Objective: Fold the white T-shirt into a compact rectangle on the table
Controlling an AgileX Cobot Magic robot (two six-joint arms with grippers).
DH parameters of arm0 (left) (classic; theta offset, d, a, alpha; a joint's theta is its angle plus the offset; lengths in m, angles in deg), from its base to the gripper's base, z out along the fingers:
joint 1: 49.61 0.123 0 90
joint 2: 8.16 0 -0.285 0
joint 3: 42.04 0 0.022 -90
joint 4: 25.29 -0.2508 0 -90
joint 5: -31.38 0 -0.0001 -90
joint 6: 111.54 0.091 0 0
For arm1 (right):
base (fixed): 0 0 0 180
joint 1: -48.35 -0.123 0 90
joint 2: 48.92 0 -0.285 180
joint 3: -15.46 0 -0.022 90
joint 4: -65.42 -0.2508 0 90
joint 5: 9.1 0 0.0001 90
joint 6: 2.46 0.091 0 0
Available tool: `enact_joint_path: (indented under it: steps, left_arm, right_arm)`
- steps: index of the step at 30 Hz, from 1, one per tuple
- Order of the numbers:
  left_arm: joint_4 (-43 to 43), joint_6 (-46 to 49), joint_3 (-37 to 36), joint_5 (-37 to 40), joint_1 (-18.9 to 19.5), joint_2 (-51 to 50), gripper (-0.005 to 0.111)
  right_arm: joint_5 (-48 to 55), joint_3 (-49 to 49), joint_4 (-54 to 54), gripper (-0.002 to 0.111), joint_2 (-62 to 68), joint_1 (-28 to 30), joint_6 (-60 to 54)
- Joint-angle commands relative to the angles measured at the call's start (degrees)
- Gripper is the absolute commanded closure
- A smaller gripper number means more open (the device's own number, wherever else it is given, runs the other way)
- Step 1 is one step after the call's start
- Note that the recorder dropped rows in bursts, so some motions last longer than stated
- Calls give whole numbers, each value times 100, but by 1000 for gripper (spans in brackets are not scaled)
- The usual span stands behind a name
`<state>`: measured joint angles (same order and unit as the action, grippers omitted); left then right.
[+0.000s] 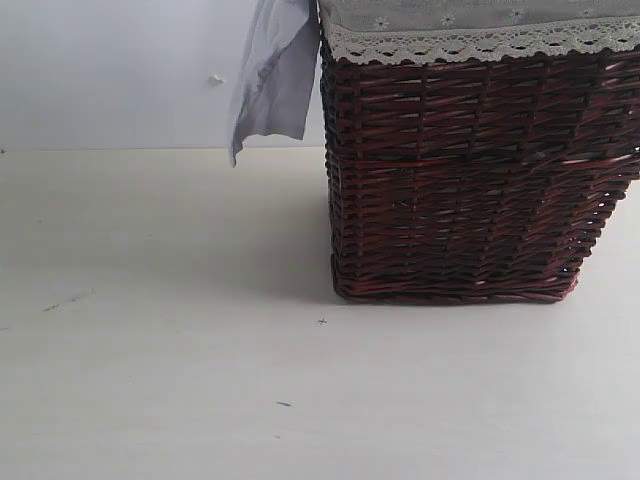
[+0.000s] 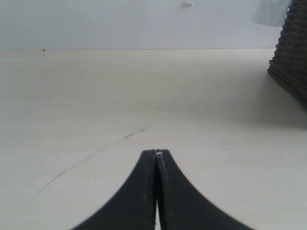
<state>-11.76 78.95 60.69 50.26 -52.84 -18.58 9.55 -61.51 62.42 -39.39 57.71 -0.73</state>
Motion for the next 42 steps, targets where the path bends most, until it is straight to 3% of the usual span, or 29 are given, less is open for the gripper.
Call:
enact_joint_path:
  steps: [1,22,31,37,42]
  left_arm:
    - [76,-27,5,-26,-25,-5,107]
    - [31,-16,5,-56,-25,-5,107]
    - [421,97,5,-1393,-25,-5,107]
    - [425,97,5,-1446,-25,-5,107]
    - [900,39,5,-1582,-25,-5,107]
  right_arm:
    - [-93,-25,19,108,-30,0,-1]
    - [-93,-25,16,108,-30,0,-1]
    - [-116,-25,172,108,-30,0,-17]
    - [-236,-25,300,108,-30,0,-113]
    - [-1269,-25,459,108,-30,0,-119]
